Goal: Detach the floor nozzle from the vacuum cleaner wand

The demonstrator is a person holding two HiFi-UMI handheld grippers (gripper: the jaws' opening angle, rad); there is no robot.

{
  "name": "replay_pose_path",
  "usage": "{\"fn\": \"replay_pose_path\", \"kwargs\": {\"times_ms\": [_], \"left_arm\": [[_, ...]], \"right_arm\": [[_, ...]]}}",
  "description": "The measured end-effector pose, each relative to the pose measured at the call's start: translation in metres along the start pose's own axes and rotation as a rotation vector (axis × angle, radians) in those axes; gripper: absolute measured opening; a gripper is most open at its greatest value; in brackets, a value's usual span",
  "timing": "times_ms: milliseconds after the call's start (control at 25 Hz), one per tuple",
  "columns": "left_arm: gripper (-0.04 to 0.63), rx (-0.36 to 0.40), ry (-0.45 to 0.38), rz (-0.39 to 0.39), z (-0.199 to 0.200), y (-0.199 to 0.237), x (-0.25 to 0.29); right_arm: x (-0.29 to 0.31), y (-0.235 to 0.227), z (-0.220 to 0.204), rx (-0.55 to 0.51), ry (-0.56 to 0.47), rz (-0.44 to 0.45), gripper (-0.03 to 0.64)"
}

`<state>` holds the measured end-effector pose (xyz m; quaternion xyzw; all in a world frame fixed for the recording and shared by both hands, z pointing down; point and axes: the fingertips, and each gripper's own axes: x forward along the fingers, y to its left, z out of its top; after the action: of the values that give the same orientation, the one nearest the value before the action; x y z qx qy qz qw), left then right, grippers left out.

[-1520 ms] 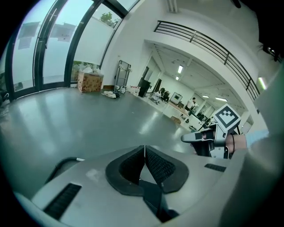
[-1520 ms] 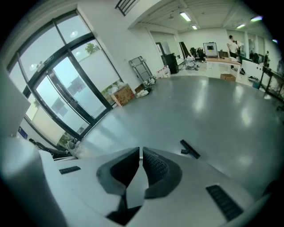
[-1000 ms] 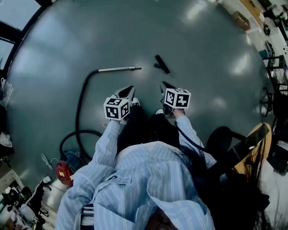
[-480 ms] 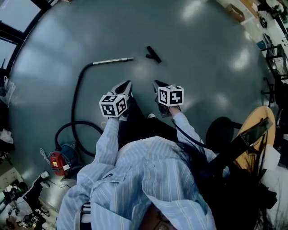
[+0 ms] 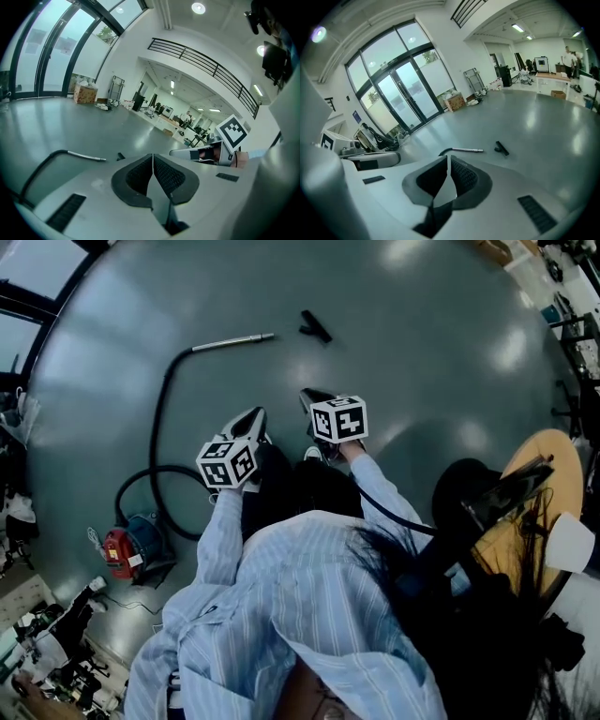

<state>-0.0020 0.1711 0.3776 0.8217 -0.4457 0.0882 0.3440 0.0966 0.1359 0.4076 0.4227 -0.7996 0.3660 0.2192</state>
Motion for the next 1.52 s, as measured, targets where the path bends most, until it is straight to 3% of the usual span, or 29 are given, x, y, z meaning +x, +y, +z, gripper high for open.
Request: {"fn": "replay_pose_path", "kwargs": {"times_ms": [240, 440, 720, 880, 1080, 1240, 1520], "left_arm": [[0.015, 0.049, -0.007, -0.008, -0.006, -0.011, -0.023], [0.015, -0.007, -0.052, -0.010, -0.015, -0.015, -0.059], [0.015, -0.020, -0.053, -0.003, -0.053, -0.017, -0.146], [0.015, -0.006, -0.058, 0.015, -0.092, -0.003, -0.208], [0.014, -0.089, -0.085, 0.044, -0.154, 0.027, -0.269], [0.015, -0.145, -0.111, 0.021, -0.175, 0.028, -0.287], [0.015, -0.055, -0.118, -0.061, -0.161, 0.010, -0.287]], "right_arm": [[-0.008, 0.023, -0.029, -0.021, 0.017, 0.023, 0.029], [-0.010, 0.051, -0.063, -0.021, 0.050, 0.037, 0.029], [-0.027, 0.119, -0.097, -0.032, 0.043, 0.053, 0.029], [-0.033, 0.170, -0.143, -0.048, 0.041, 0.067, 0.029], [-0.037, 0.224, -0.214, -0.066, 0.064, 0.083, 0.029], [-0.053, 0.235, -0.235, -0.080, 0.066, 0.063, 0.029], [-0.074, 0.239, -0.230, -0.038, 0.002, 0.028, 0.029]]}}
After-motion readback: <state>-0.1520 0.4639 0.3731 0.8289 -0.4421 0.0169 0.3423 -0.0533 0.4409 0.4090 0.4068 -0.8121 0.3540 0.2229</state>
